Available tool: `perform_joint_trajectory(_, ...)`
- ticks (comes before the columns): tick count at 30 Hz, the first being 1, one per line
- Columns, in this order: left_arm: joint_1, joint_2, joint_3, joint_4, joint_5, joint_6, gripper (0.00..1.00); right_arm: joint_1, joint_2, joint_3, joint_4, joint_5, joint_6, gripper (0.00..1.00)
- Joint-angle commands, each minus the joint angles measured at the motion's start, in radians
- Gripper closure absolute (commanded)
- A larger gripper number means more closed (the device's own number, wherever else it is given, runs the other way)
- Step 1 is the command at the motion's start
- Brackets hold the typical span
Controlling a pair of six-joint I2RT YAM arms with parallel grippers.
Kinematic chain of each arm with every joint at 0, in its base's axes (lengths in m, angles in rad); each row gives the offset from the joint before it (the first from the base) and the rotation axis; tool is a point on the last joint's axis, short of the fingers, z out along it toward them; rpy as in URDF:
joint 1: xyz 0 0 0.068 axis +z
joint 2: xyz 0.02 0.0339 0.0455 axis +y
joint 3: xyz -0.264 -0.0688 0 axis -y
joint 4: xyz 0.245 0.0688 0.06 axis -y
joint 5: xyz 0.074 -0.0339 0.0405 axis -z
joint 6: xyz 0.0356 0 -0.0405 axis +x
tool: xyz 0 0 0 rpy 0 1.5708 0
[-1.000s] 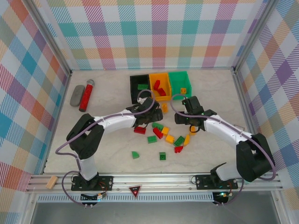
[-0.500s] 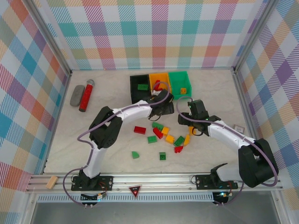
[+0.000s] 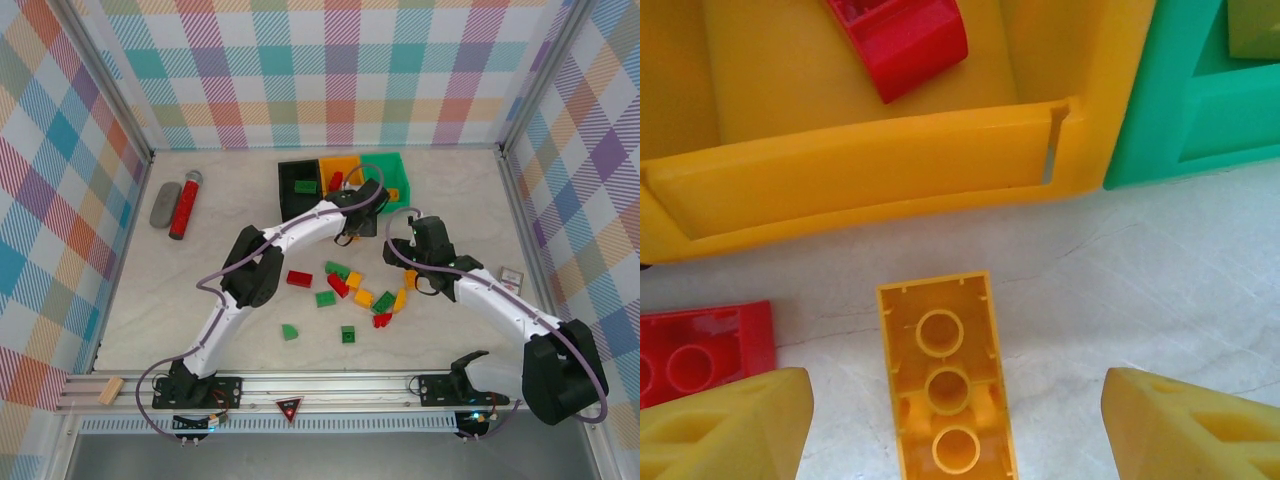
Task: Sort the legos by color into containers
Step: Pick up the lego from the center of the table, then place the lego in the container.
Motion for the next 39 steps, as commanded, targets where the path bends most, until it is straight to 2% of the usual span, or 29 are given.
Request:
perform_joint_trajectory(1,-0.008,0.047,0.049,-0.047,0.020,0.020,0.26,-0.008,-0.013,-0.015,0.026,-0.006,0.013,0.35)
perform_joint_trajectory(7,0.000,0.075,0.058,-0.061,0.009,0.025,0.28,-0.010,-0.018,-0.021,0.036,-0.003,0.013,0.35)
perform_joint_trajectory(12,0.001,0.068,0.055,-0.055,-0.019,0.044,0.39,-0.009,-0.022,-0.027,0.049,-0.018,0.015,0.35)
perform_joint_trajectory(17,0.002,0.058,0.031,-0.032,-0.011,0.059,0.61,-0.009,-0.041,-0.044,0.070,-0.018,0.014,0.35)
perform_joint_trajectory(22,0.001,0.015,-0.011,-0.012,-0.019,0.066,0.76,-0.010,-0.075,-0.065,0.086,-0.012,0.013,0.35)
perform_joint_trajectory(24,0.001,-0.016,-0.034,0.005,-0.026,0.067,0.86,-0.009,-0.081,-0.067,0.087,-0.010,0.014,0.35)
perform_joint_trajectory(28,-0.003,-0.087,-0.085,0.074,-0.012,0.063,0.86,-0.010,-0.085,-0.069,0.086,-0.008,0.016,0.35)
perform_joint_trajectory(33,-0.007,-0.159,-0.141,0.244,0.023,0.070,0.86,-0.010,-0.133,-0.093,0.100,0.000,0.017,0.35)
perform_joint_trajectory(39,-0.003,-0.122,-0.054,0.392,0.031,0.088,0.86,-0.009,-0.189,-0.114,0.104,0.020,0.018,0.35)
